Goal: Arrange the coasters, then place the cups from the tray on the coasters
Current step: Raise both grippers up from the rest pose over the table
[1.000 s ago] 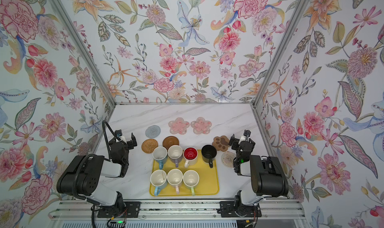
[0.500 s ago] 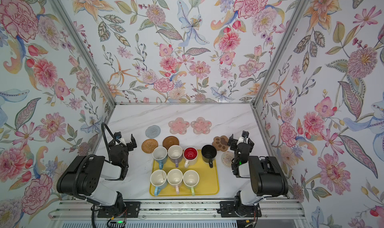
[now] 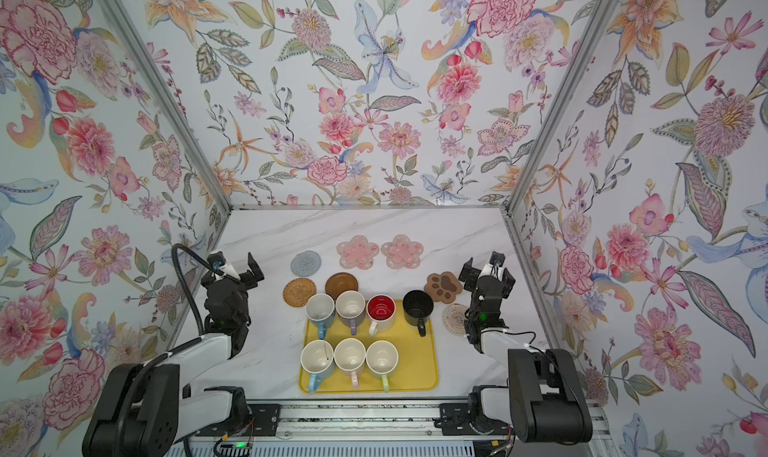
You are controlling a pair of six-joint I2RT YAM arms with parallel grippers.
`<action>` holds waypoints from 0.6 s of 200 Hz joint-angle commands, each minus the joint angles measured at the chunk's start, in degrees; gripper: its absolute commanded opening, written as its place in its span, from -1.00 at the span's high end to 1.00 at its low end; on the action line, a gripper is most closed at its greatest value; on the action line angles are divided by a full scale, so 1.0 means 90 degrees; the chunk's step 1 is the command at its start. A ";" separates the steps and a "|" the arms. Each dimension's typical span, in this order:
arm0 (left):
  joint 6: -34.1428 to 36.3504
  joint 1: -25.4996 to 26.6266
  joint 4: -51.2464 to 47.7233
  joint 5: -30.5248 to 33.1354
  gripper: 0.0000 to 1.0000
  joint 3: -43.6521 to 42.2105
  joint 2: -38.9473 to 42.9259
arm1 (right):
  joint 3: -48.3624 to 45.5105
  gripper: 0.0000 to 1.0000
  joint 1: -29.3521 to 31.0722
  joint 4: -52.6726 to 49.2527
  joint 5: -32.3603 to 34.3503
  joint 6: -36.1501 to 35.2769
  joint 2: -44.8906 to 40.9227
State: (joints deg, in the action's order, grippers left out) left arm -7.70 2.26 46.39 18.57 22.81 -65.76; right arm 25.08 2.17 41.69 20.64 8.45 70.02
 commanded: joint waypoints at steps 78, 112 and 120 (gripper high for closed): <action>-0.2881 -0.0023 -0.3527 -0.0717 -0.98 -0.0053 0.1989 | 0.0429 -0.84 -0.0723 -0.3734 -0.1859 0.2856 -0.1809; -0.2797 -0.0022 -0.3980 -0.1608 -0.98 0.0369 0.1662 | 0.1528 -0.99 -0.0263 -0.5867 -0.2008 0.2226 -0.0898; -0.2867 -0.0023 -0.4039 -0.1724 -0.98 0.0381 0.1602 | 0.1648 -0.98 -0.0107 -0.6139 -0.2041 0.2137 -0.0751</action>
State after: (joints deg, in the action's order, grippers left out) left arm -31.83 2.26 16.05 9.58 23.59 -49.89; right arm 35.64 -1.85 2.17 5.52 31.59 60.34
